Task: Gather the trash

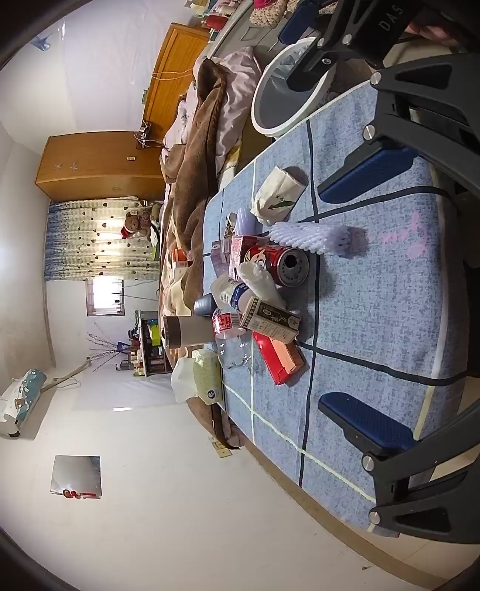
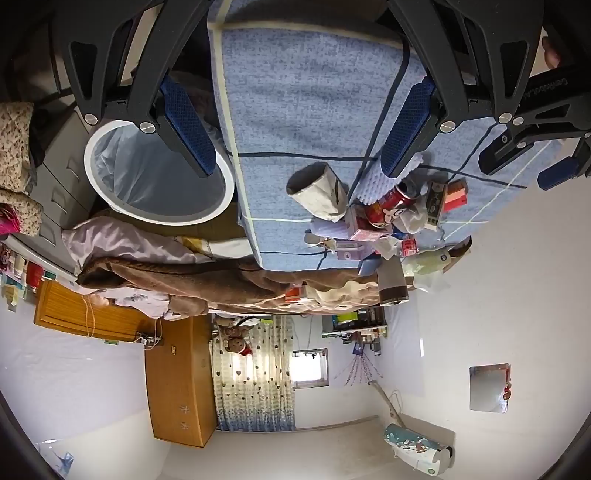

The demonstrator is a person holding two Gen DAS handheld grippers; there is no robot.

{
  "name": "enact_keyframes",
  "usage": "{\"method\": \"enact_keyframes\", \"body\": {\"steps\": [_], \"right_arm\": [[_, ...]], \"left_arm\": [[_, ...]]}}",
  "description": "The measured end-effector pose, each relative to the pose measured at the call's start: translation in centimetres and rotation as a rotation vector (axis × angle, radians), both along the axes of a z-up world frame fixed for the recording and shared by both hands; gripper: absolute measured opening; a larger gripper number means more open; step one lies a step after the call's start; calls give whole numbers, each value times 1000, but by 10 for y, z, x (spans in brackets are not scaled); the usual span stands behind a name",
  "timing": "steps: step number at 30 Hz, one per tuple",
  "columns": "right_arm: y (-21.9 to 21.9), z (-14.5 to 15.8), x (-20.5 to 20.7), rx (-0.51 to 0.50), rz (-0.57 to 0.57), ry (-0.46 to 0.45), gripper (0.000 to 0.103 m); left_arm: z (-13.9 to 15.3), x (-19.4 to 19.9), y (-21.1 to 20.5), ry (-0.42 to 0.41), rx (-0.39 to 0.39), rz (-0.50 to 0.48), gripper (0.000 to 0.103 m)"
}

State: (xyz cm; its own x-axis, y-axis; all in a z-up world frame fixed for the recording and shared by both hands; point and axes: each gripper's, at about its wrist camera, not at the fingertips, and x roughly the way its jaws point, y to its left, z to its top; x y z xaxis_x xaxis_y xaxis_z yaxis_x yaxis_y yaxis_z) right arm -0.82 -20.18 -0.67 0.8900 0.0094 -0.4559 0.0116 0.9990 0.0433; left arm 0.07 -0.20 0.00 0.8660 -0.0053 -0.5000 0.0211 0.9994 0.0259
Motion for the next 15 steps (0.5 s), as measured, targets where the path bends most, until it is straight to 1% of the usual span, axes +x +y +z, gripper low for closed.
{"method": "enact_keyframes", "body": {"steps": [15], "right_arm": [[-1,0,0,-2,-1,-1,93]], "left_arm": [[-1,0,1,0,-1,0,103]]}}
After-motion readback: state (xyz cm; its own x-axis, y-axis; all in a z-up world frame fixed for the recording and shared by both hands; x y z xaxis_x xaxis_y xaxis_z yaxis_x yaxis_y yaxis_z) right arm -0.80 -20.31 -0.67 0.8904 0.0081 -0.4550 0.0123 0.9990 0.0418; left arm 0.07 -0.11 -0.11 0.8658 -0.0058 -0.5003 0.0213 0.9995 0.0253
